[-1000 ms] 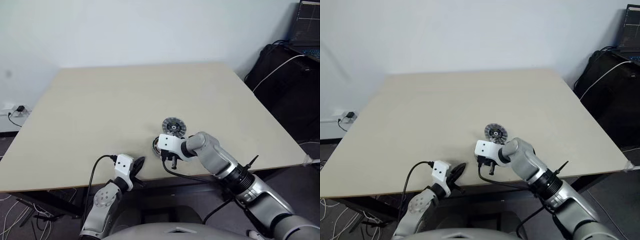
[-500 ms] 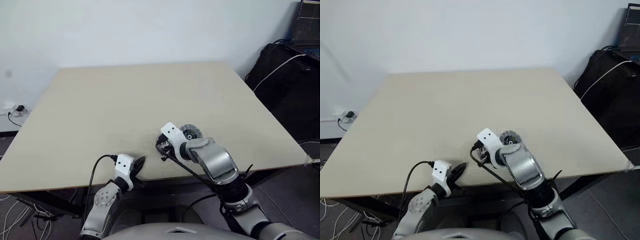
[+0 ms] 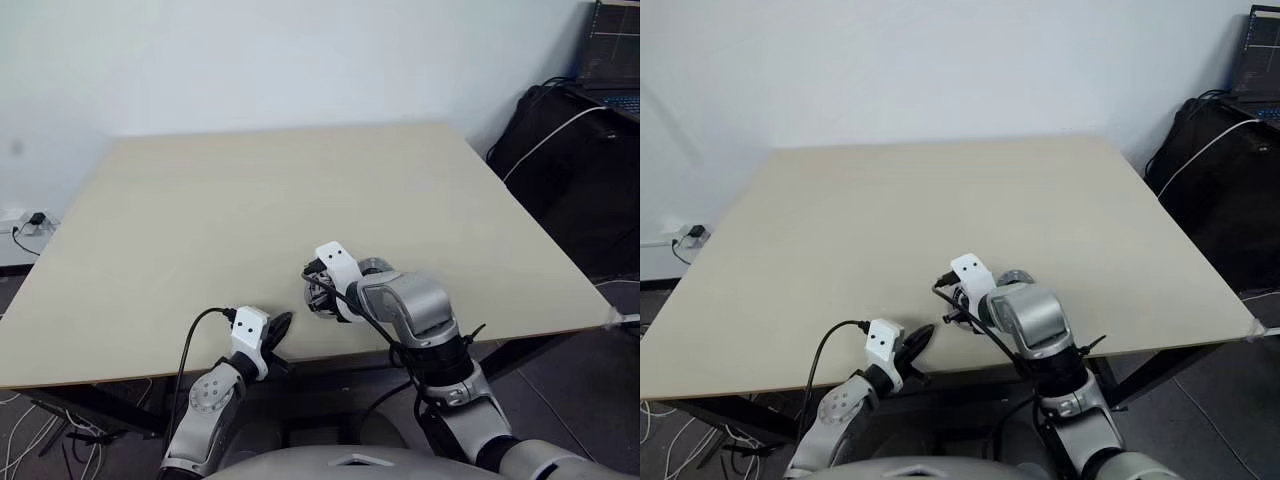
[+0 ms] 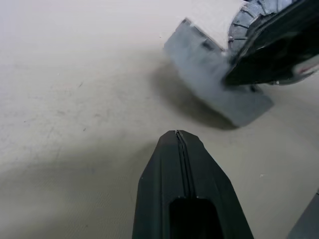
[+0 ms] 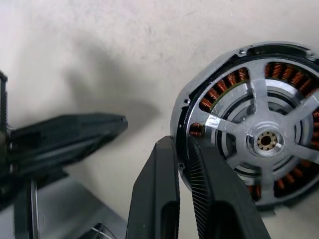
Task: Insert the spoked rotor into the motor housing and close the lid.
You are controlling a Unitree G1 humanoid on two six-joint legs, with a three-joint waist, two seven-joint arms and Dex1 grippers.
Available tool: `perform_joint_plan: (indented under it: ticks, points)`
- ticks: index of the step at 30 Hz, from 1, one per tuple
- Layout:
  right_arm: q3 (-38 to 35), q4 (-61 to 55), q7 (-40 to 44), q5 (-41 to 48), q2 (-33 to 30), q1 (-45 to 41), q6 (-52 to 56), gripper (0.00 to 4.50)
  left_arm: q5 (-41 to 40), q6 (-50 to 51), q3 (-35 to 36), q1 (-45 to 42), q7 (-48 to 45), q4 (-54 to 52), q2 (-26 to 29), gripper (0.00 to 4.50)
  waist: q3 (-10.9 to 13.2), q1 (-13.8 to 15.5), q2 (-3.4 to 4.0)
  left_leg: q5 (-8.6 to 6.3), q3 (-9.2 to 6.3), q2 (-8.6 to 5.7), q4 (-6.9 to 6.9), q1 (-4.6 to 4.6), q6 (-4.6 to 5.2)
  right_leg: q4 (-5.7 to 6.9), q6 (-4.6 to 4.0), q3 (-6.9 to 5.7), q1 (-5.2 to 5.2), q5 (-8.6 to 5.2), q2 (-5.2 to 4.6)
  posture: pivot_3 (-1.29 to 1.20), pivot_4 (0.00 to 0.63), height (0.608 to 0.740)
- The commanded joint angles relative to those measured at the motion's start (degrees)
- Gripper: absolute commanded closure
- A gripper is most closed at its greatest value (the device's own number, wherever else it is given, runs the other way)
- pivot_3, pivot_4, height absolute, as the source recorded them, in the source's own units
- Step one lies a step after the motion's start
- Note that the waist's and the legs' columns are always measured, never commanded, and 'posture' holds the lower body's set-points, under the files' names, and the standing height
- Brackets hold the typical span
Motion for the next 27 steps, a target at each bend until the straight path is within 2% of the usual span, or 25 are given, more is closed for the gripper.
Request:
perform_joint_plan:
  ticks: [1,7,13,23,27]
  points:
    - [-2.68,5.11,-3.97,-0.02,2.10,-2.03,-3.98,4.45,-0.33,-0.39,0.34,-0.48,-0.02,-1.65,-0.12,4.50,-0.02,-0.18,0.02,0.00,0.00,0.00,-0.01,0.02,0.00,0.01,0.00,0.00,0.00,0.00,0.00,0.00,0.000,0.740]
    - [-5.06,12.29,-8.11,0.78,5.90,-2.80,-8.91,4.45,-0.35,-0.45,0.30,0.02,0.16,-1.96,-0.16,4.50,-0.16,-0.62,0.08,0.01,0.00,0.00,0.01,0.31,0.00,-0.01,0.03,0.00,0.08,0.01,0.00,0.00,0.000,0.740]
    - [-4.18,12.67,-9.92,1.71,7.23,-2.65,-10.44,2.51,-0.39,-0.44,0.43,0.45,0.16,-2.26,0.01,4.50,-0.15,-0.78,0.26,0.10,0.00,0.00,0.02,0.39,0.00,0.02,0.10,-0.01,0.16,0.05,0.01,0.00,0.000,0.740]
    - [-5.28,0.74,-9.69,6.42,8.88,-3.16,-9.45,2.51,-0.52,-0.02,0.33,0.05,-0.48,-2.28,0.44,4.50,-0.14,-0.92,0.28,0.09,-0.04,0.00,-0.15,0.06,-0.02,0.00,0.01,0.01,0.01,0.00,0.02,0.00,0.000,0.740]
    - [0.92,-6.61,-6.50,4.81,3.24,-1.54,-26.51,2.51,-0.56,0.25,0.25,-0.23,-0.82,-2.36,0.67,4.50,-0.08,-0.97,0.33,0.07,-0.05,0.00,-0.17,0.05,-0.02,-0.05,0.01,-0.04,-0.03,-0.02,0.01,0.00,0.000,0.740]
